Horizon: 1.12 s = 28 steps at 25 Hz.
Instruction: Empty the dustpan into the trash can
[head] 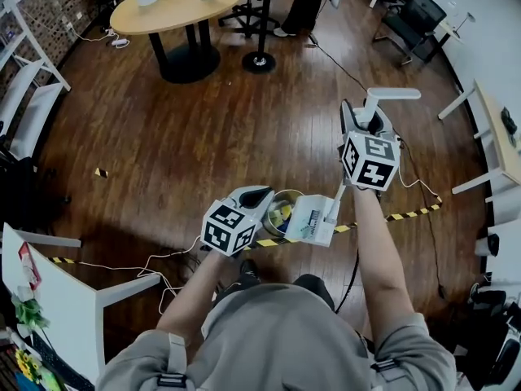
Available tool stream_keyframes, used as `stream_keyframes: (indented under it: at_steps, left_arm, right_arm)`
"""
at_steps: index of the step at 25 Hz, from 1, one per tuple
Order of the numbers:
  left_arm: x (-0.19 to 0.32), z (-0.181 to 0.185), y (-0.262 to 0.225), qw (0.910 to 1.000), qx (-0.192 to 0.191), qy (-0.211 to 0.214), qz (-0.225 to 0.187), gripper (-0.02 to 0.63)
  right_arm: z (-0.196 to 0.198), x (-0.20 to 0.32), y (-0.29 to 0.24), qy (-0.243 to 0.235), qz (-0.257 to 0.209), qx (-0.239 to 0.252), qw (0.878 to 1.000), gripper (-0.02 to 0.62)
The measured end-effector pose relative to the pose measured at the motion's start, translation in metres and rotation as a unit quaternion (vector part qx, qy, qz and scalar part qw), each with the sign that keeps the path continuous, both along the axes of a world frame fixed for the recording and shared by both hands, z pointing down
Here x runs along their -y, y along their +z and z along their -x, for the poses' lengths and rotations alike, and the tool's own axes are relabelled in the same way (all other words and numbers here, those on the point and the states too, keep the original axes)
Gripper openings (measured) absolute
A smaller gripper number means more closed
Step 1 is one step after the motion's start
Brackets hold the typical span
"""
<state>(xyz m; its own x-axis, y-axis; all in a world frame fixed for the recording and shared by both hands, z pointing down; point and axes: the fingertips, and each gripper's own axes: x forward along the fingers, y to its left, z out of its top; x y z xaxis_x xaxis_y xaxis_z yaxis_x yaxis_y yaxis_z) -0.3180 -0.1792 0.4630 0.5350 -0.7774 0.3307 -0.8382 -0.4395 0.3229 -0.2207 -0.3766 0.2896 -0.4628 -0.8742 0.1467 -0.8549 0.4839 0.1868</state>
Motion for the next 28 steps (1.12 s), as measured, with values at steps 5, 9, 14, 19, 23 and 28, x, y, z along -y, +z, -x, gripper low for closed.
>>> stream_keyframes:
  at_steps: [5, 9, 14, 19, 23, 28]
  left_arm:
    - [0.001, 0.035, 0.0, 0.9998, -0.004, -0.017, 0.006, 0.005]
    - [-0.007, 0.059, 0.003, 0.9993, -0.01, -0.034, 0.009, 0.005]
    - [-0.013, 0.08, 0.003, 0.9983, -0.017, -0.056, 0.008, 0.005]
    - [-0.027, 0.098, 0.006, 0.9969, -0.023, -0.074, 0.011, 0.005]
    - [-0.037, 0.107, 0.01, 0.9961, -0.024, -0.083, 0.015, 0.005]
    - [-0.039, 0.11, 0.013, 0.9957, -0.026, -0.087, 0.018, 0.005]
  right_arm:
    - [0.055, 0.01, 0.013, -0.019, 0.006, -0.022, 1.0, 0.19]
    - [0.1, 0.01, 0.024, -0.036, 0.002, -0.044, 0.998, 0.19]
    - [0.142, 0.011, 0.036, -0.056, 0.005, -0.064, 0.996, 0.19]
    - [0.164, 0.007, 0.043, -0.064, 0.009, -0.074, 0.995, 0.19]
    - [0.174, 0.001, 0.046, -0.069, 0.006, -0.078, 0.995, 0.19]
    - [0.168, -0.003, 0.044, -0.07, 0.005, -0.073, 0.995, 0.19]
